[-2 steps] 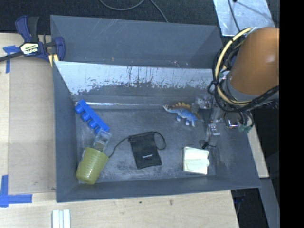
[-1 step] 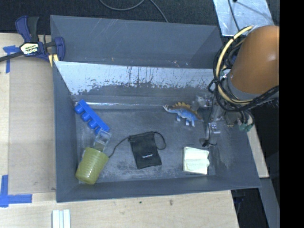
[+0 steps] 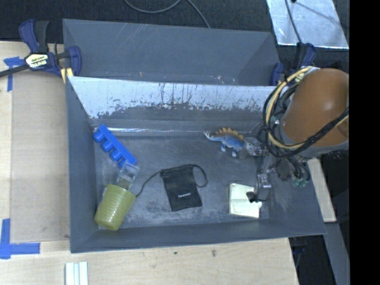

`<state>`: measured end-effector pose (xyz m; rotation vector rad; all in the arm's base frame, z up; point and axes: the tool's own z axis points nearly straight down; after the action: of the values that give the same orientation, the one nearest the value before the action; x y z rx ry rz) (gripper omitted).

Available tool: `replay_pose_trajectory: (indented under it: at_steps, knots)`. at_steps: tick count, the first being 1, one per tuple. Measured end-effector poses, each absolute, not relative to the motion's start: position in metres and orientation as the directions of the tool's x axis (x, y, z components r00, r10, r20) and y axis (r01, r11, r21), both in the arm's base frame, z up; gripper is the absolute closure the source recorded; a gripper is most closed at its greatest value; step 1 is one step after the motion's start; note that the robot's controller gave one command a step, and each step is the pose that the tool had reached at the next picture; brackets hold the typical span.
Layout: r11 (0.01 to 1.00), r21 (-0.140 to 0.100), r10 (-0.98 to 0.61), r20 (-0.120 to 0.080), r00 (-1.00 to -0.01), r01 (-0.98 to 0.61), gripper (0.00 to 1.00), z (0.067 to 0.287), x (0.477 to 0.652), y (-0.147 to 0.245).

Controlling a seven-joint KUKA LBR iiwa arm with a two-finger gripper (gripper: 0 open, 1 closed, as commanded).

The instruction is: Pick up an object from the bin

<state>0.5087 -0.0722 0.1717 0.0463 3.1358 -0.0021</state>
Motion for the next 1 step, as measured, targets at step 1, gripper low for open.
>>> replay_pose_trajectory:
  at_steps: [1]
  knots:
    - [0.997,0.0,0.076,-0.003,-0.997,0.076,0.0,0.1579,0.4967,-0.0986]
